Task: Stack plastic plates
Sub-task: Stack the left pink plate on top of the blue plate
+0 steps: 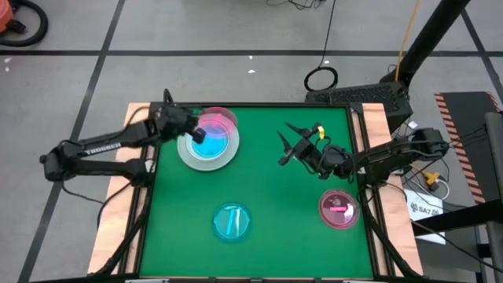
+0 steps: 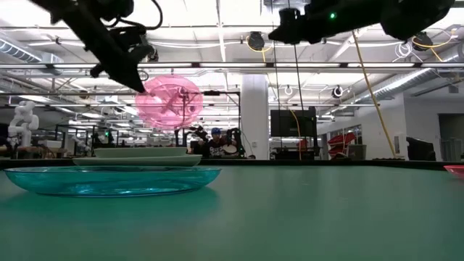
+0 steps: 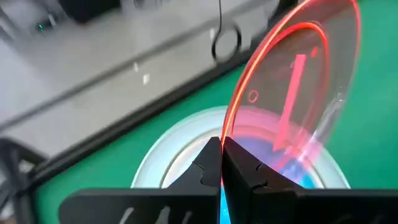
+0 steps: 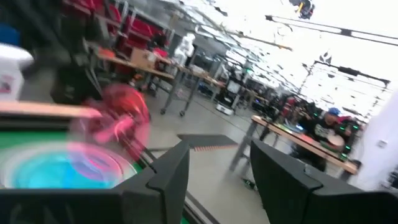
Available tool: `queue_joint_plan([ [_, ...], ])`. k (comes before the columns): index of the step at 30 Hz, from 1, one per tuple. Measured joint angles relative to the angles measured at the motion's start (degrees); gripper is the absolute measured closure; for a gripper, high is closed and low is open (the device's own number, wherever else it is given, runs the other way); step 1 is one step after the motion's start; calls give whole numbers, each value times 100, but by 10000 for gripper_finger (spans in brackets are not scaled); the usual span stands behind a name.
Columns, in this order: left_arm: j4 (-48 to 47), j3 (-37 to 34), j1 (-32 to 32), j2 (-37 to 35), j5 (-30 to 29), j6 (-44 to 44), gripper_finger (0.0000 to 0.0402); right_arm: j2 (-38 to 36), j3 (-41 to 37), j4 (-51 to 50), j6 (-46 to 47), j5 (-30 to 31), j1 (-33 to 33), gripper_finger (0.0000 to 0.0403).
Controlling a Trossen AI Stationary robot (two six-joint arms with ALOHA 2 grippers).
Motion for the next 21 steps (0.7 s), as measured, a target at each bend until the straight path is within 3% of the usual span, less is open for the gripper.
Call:
queue_joint_plan([
  [5,-2159,1438,773,530,875,724,399,-31,-2,-364,163,2,-230,238],
  [10,-3710,2575,1451,1359,1291,1215,399,-50,-2,-683,336,-15,-372,238],
  [15,-4255,3046,1879,2145,2105,1581,399,-47,-2,-839,428,-15,-424,238],
  [21,-4695,3056,2228,2913,2521,1750,399,-48,-2,-1039,431,-8,-422,238],
])
